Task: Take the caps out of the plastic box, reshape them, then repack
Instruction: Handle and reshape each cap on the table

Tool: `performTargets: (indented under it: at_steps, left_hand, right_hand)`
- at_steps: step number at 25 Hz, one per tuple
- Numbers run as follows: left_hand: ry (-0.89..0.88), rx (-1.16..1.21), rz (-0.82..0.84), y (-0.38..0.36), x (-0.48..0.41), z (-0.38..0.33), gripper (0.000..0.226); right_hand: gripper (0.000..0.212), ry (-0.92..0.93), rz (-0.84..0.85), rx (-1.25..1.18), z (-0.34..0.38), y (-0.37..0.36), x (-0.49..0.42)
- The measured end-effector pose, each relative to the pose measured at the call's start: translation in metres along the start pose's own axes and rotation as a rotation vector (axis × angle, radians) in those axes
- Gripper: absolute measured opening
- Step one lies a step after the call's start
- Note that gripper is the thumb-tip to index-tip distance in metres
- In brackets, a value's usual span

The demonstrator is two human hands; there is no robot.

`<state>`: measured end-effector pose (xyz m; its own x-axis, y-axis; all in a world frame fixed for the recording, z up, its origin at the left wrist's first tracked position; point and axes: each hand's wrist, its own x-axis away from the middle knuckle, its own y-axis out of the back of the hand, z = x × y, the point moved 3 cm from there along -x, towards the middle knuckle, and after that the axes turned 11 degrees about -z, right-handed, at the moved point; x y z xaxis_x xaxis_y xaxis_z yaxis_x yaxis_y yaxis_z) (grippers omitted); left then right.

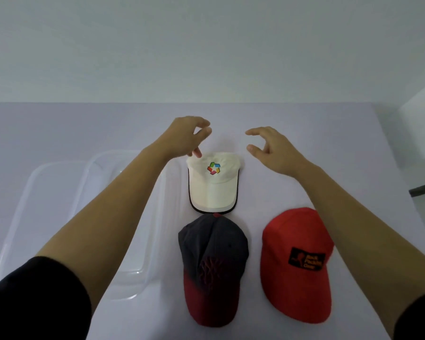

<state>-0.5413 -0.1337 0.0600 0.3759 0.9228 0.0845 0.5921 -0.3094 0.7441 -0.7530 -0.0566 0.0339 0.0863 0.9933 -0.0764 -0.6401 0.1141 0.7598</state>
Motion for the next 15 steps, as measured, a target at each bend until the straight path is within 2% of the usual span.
performTargets:
  at_steps: [3, 7, 11, 13, 15]
  left_hand:
    - [-0.010, 0.062, 0.060, -0.024, 0.018, -0.030, 0.042]
    - [-0.031, 0.028, 0.191, -0.082, 0.048, -0.064, 0.043]
    - [0.012, 0.038, 0.334, -0.135, 0.071, -0.079, 0.034]
    - [0.117, 0.097, 0.420, -0.158, 0.080, -0.078, 0.028]
    - [0.342, 0.223, 0.473, -0.180, 0.090, -0.073, 0.046]
  right_hand:
    - [0.032, -0.005, 0.000, 0.022, -0.009, 0.031, 0.025]
    - [0.032, -0.039, 0.037, 0.082, -0.041, 0.061, 0.067]
    - [0.034, -0.219, 0.192, 0.099, -0.096, 0.072, 0.106]
    - [0.042, -0.380, 0.292, 0.083, -0.122, 0.073, 0.129]
    - [0.046, -0.552, 0.356, -0.048, -0.137, 0.065, 0.152]
